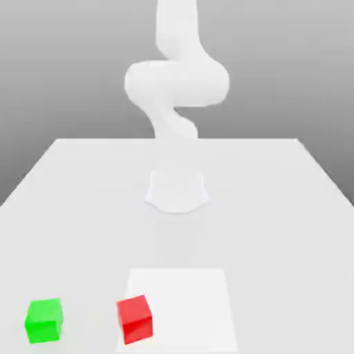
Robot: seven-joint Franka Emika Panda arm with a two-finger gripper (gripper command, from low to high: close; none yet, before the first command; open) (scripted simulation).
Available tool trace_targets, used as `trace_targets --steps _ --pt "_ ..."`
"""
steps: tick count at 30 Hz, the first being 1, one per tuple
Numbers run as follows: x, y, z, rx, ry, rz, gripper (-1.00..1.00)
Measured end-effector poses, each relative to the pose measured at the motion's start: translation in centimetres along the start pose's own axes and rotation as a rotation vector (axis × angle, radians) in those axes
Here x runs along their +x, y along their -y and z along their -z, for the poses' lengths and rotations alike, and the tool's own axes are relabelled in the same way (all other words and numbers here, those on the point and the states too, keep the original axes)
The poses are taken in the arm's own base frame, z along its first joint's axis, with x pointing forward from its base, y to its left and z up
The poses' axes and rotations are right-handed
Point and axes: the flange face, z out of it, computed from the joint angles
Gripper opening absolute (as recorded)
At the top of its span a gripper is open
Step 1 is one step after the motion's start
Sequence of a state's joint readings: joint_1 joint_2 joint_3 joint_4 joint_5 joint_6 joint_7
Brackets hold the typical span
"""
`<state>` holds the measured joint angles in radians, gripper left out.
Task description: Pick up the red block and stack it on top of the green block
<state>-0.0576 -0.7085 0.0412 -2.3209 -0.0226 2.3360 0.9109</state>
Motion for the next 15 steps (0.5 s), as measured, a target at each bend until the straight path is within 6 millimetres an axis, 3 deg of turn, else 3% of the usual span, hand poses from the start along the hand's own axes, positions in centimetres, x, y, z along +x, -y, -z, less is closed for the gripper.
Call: trace_targets --steps 7,15 --pt "-0.8 -3.2 -14.7 -0.245 0.027 -0.278 0.0" --pt "-3.8 -11.2 -28.7 -0.486 0.068 -0.602 0.0"
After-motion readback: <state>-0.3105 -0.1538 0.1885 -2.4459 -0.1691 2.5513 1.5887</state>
